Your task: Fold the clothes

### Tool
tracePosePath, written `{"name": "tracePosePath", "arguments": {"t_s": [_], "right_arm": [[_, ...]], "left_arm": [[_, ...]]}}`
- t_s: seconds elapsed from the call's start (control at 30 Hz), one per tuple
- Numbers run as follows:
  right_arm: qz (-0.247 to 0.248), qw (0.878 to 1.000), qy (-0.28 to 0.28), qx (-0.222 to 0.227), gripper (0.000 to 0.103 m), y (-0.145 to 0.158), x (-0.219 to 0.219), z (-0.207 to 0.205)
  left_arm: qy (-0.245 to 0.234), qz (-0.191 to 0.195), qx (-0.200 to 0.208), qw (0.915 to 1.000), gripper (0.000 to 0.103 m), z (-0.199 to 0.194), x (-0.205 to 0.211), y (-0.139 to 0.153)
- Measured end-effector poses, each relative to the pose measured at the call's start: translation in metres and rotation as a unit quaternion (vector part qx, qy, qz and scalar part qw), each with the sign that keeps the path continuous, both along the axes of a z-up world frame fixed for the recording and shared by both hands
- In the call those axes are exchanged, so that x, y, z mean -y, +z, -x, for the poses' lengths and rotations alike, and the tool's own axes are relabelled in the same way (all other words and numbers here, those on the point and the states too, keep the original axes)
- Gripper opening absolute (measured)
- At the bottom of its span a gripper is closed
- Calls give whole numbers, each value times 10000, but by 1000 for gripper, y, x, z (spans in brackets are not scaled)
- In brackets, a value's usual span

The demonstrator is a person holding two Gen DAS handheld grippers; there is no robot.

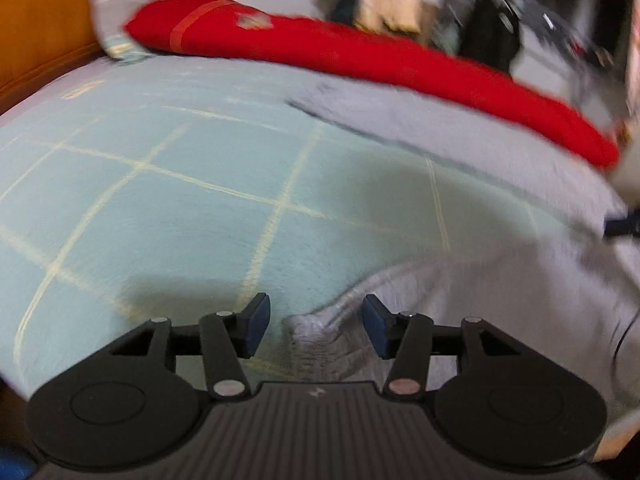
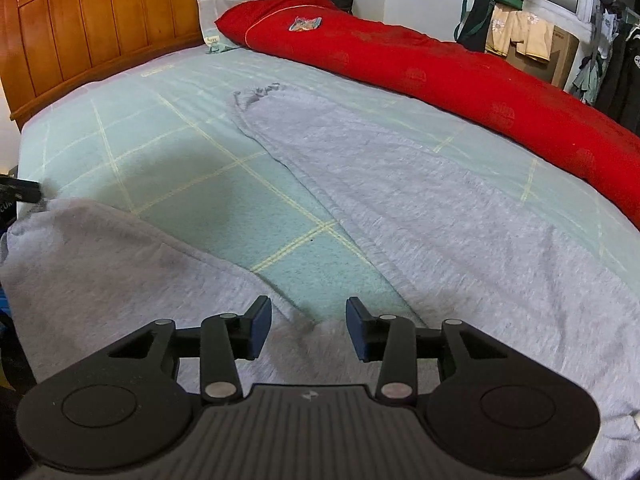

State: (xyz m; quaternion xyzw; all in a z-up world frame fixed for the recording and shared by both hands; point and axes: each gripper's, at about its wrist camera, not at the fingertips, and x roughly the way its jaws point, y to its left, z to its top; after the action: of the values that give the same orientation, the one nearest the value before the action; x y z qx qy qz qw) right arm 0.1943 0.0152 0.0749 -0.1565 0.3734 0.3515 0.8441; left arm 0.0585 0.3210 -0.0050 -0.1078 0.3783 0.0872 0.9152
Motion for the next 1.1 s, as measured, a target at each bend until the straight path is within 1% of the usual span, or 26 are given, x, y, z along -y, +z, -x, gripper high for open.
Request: {"name": "tracePosePath", "arguments": {"t_s": [0.13, 0.2, 0.23, 0.27, 0.3, 0.37, 0.4, 0.47, 0.5, 0.53, 0.6, 0.63, 0.7, 0.8, 0.83, 0.9, 0.97, 1.03, 1.1], "right_arm": [[-34, 9999, -129, -5, 48, 4, 12, 6], [-37, 9997, -224, -17, 48, 4, 18, 7], [-44, 9996, -260, -37, 48, 3, 20, 8], [-62, 9995, -297, -53, 48, 2, 22, 8], [-77, 9994, -329, -59, 48, 2, 24, 8], [-112, 9992, -380, -61, 48, 1, 26, 9], [-133, 9992, -382, -52, 48, 1, 26, 10], [-164, 9991, -398, -24, 48, 2, 26, 11], [-175, 9990, -410, -7, 48, 3, 27, 11], [-186, 9989, -423, 10, 48, 4, 27, 11], [-200, 9987, -468, 34, 48, 5, 28, 12], [-208, 9985, -504, 45, 48, 5, 29, 12], [-213, 9983, -548, 14, 48, 4, 33, 13], [-154, 9976, -669, 7, 48, 3, 41, 16], [-139, 9973, -717, 3, 48, 2, 45, 15], [-103, 9967, -811, -2, 48, 1, 51, 13], [52, 9964, -846, 65, 48, -2, 55, 7], [202, 9968, -776, 66, 48, -6, 54, -5], [373, 9971, -666, -58, 48, -14, 51, -18]], "left_arm": [[-610, -396, -146, 9972, 51, -10, 10, -3], [-892, -663, -253, 9935, 48, -13, 14, -8], [-1003, -681, -333, 9921, 41, -13, 14, -12], [-1072, -661, -362, 9914, 24, -14, 13, -16], [-1049, -530, -328, 9925, 22, -15, 11, -17], [-818, -366, -236, 9957, 21, -13, 4, -14], [-698, -418, -131, 9966, 21, -13, 1, -10], [-501, -383, -29, 9980, 21, -16, -6, -7], [-420, -346, 40, 9985, 18, -18, -10, -6], [-437, -359, 26, 9984, 10, -22, -11, -7], [-462, -425, -45, 9980, 10, -29, -11, -12], [-444, -393, -99, 9982, 11, -32, -11, -15], [-367, -320, -99, 9988, 15, -31, -11, -14], [-248, -149, 8, 9996, 22, -21, -18, -4], [-183, -96, 41, 9998, 26, -18, -21, 1], [-74, -128, 95, 9998, 27, -14, -24, 12], [-17, -213, 187, 9996, 28, -14, -19, 24], [-175, -171, 336, 9991, 29, -17, -8, 37], [-462, -26, 487, 9977, 36, -22, 5, 45]]}}
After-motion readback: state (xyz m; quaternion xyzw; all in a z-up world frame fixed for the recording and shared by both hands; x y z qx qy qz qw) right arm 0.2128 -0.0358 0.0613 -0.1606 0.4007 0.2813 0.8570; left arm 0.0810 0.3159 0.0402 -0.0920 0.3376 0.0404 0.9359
